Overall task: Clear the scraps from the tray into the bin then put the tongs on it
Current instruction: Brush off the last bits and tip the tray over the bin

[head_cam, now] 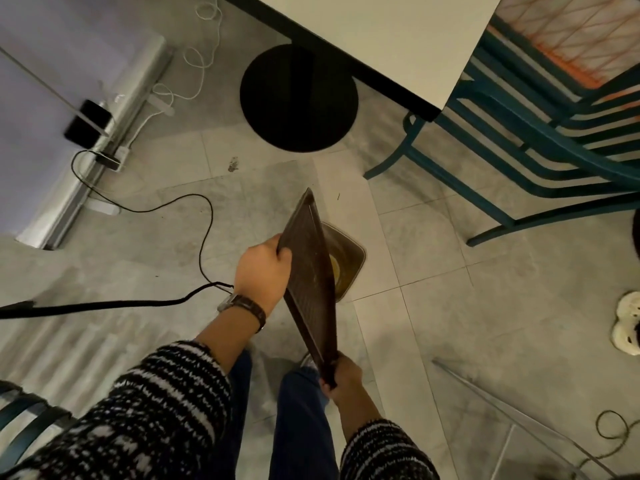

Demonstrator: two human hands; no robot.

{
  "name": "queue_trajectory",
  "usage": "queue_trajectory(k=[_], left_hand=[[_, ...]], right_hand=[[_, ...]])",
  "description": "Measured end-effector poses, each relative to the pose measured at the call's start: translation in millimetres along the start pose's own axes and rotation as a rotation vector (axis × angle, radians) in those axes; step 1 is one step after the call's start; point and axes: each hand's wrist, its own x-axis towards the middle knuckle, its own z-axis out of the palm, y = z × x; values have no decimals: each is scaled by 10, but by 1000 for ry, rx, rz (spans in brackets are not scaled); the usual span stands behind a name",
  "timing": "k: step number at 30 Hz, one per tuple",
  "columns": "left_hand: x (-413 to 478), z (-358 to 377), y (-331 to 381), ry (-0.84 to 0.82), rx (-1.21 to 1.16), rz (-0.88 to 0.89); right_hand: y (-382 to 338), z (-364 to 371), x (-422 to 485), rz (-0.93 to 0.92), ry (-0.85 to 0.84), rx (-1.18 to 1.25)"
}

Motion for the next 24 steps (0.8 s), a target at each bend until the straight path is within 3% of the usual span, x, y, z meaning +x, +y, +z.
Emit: queue_trajectory(k=[8,14,24], left_hand=[[-114,-530,162,93,-26,15],[-413,-1267,355,156,-201,-33],[-454,-2420,541,22,-625,-198]], right_hand=[[5,-122,-476,-71,-133,-40],[-224,-503,-1147,-99,-268,-66],[-489,-912,-2316,-315,-415,214]])
